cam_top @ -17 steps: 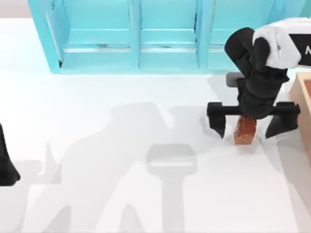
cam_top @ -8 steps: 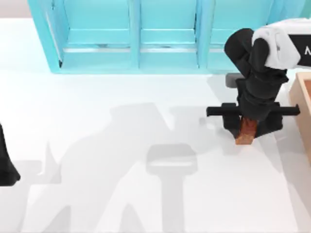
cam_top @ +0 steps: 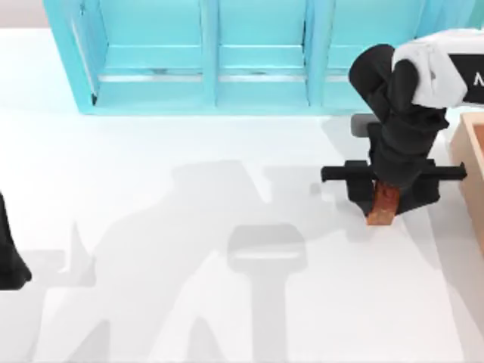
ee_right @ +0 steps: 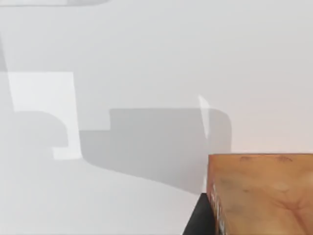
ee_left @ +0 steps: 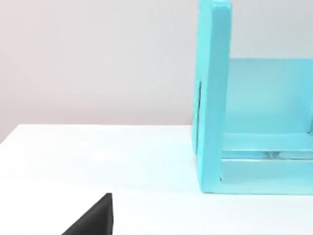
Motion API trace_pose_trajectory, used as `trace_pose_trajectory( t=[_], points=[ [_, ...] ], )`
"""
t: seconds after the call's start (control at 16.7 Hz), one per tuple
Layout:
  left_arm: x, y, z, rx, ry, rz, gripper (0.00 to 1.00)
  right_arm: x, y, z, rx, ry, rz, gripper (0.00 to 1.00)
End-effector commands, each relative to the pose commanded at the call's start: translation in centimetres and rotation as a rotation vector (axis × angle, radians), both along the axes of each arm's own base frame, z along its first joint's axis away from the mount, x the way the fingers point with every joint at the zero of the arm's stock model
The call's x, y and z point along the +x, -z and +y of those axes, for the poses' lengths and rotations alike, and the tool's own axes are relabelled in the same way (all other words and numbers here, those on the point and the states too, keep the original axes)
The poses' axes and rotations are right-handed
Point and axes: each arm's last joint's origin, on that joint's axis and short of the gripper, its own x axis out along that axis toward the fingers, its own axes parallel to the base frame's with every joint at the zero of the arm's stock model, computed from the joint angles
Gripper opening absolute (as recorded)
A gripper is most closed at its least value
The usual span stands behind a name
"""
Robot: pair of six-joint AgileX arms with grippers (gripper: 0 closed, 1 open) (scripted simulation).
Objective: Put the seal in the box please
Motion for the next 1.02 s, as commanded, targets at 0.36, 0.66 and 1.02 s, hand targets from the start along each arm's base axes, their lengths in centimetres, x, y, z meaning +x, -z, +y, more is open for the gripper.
trace_pose_trajectory(
  t=[0.36, 0.66, 1.02],
  points=[
    [0.0, 0.0, 0.0, 0.000, 0.000, 0.000, 1.00, 0.2, -0.5, 0.0, 0.001, 0.003, -0.004, 0.00],
    [0.0, 0.0, 0.0, 0.000, 0.000, 0.000, 1.00, 0.4, -5.8, 0.0, -0.006, 0.007, 0.014, 0.00],
    [0.0, 0.0, 0.0, 0.000, 0.000, 0.000, 1.00, 0.0, -10.1, -0.1, 0.000, 0.003, -0.002, 0.00]
  ],
)
